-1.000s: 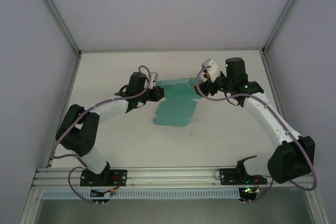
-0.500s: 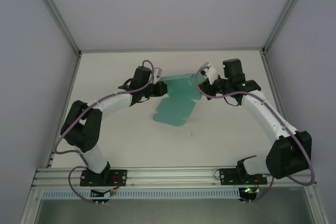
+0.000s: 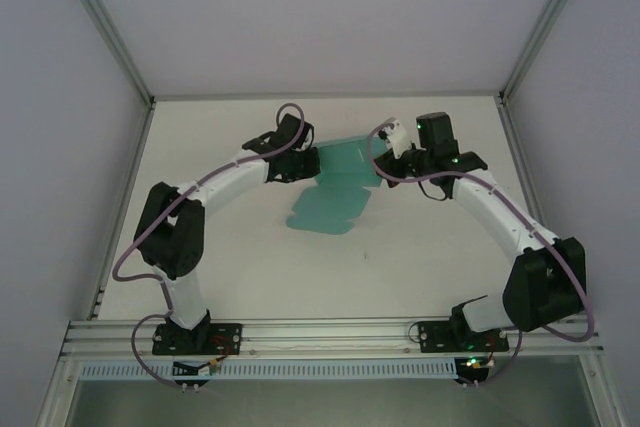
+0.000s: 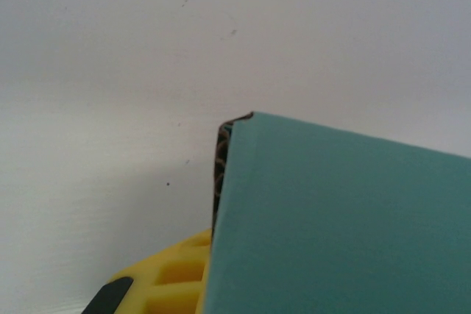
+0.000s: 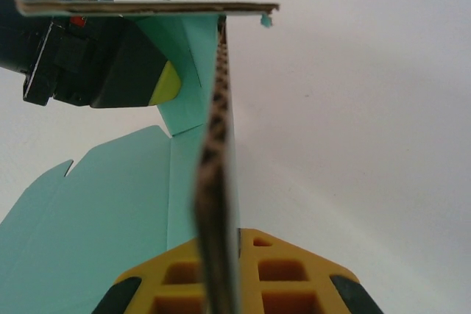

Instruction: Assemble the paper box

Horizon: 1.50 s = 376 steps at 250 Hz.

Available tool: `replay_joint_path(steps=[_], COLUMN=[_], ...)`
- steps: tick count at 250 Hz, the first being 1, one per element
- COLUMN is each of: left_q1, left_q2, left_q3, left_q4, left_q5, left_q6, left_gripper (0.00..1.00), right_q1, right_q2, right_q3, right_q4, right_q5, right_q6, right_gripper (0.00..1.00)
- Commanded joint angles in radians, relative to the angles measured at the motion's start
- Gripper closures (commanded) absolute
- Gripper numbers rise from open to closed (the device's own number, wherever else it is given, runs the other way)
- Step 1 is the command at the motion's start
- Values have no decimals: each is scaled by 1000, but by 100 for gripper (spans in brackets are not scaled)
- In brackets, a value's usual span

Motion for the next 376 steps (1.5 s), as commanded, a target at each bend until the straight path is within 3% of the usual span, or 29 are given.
replay_joint_path(steps=[1, 38, 59, 89, 178, 248, 278, 299, 322, 336, 361, 376], left_q1=[41, 34, 33, 33, 88, 109, 125, 134, 133, 133, 128, 117], left_q2=[35, 18, -22, -61, -142, -217, -244, -260, -271, -273, -259, -251], left_q3=[-30, -18, -83, -152, -338, -433, -491, -490, -479, -469, -408, -379], left_q4=[-102, -112, 20, 152, 517, 643, 730, 709, 655, 609, 453, 367], left_q5=[-264, -274, -168, -54, 188, 278, 302, 293, 251, 209, 116, 52], left_q6=[-51, -23, 28, 61, 98, 188, 180, 180, 204, 216, 238, 260], left_gripper=[100, 100, 100, 84, 75, 72, 81, 100, 100, 100, 100, 100], right_q1=[16, 15, 16, 17, 18, 15, 14, 14, 16, 14, 16, 18], right_q2=[-28, -28, -25, -28, -52, -88, -84, -77, -74, -76, -106, -139], right_q3=[-3, -12, -14, -11, 18, 20, 20, 14, 9, 8, -27, -68], right_q4=[6, 29, 43, 45, -61, -102, -118, -111, -90, -83, -35, 22], right_q5=[-127, -172, -217, -276, -395, -459, -461, -443, -382, -343, -243, -130], right_q6=[32, 32, 35, 25, -54, -121, -132, -126, -99, -95, -104, -118], right_gripper=[100, 100, 100, 100, 100, 100, 100, 100, 85, 61, 26, 19])
